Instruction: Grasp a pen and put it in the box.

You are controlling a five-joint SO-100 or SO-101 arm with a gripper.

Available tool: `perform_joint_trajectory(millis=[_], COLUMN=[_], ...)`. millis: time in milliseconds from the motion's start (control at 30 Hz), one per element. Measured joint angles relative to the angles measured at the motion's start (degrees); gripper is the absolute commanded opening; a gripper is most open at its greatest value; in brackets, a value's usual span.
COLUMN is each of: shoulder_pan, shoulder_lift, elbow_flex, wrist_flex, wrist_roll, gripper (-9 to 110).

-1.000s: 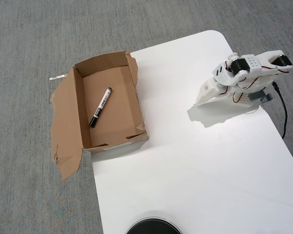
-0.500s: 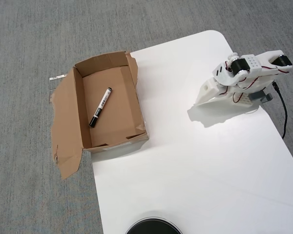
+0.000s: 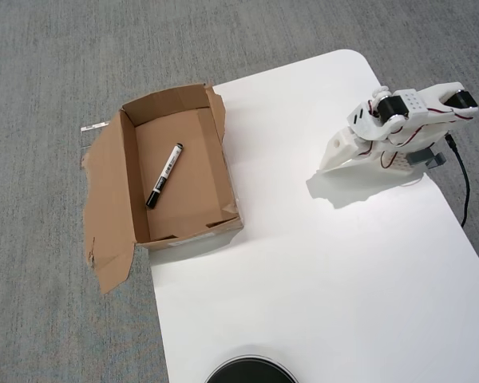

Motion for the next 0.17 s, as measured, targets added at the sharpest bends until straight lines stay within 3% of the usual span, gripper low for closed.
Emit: perform_joint_trajectory(millis=[167], shoulder_pan=[0.0], shoulder_lift=[0.0], elbow_flex=[0.0], wrist_flex=[0.0], wrist_roll=[0.0], gripper=[1])
